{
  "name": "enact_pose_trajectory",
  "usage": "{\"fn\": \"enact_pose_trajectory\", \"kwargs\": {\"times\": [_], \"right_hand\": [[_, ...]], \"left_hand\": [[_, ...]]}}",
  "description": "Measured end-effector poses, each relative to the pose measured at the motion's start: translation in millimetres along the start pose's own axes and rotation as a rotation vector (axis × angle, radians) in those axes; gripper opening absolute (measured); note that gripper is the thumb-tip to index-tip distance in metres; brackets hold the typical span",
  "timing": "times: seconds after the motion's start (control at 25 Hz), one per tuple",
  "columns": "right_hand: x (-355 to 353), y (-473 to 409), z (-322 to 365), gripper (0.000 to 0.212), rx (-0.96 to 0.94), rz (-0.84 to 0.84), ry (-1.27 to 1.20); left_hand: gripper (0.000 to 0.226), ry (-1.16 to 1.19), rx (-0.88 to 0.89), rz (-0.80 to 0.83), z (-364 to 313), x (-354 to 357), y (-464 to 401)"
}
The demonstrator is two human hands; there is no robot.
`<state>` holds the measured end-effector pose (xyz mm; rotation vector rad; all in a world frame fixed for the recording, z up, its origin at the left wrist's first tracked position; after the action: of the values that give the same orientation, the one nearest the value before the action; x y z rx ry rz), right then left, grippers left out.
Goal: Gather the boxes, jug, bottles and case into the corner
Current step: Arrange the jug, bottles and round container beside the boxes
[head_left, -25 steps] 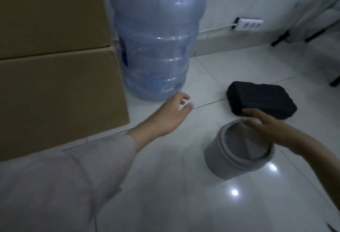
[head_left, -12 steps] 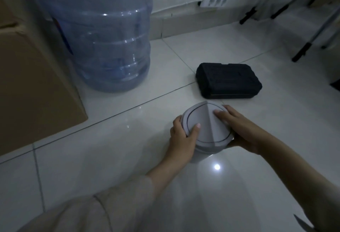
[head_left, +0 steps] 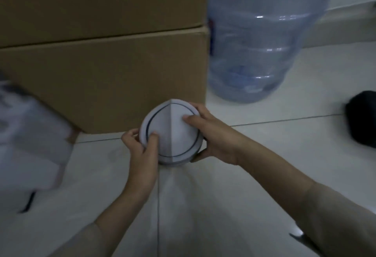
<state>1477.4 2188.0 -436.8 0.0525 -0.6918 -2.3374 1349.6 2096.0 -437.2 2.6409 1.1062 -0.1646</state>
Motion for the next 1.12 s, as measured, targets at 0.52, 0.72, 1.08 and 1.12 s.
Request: {"fn": "enact_pose_trajectory", "kwargs": {"times": [0.52, 0.72, 1.08, 1.12], "right_hand": [[229, -97, -5, 0.056, -0.006, 0.240, -0.210], [239, -103, -17, 0.050, -0.003, 0.232, -0.297], [136, -92, -11, 0.031, 0.030, 0.080, -0.328], [108, -88, -5, 0.030, -0.003, 0.009, -0.348]], "left_hand": [[0.044, -0.171, 0.134, -0.391, 22, -194, -47], [0.053, -0.302, 0.274, -0.454, 27, -179, -32], [0.045, -0.408, 0.696, -0.366, -33, -78, 8], [0.042, -0.386, 0.720, -0.265, -39, -54, 11]]}}
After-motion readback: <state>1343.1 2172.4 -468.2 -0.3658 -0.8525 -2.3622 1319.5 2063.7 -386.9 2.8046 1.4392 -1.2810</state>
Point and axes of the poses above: each hand's wrist, its own y-axis away from the middle knuckle, its own x-axis out of the palm, z = x × y, the point moved 10 cm from there along -y, towards the middle knuckle, and after that the axes turned 2 degrees about -y, right-handed, at the moved point
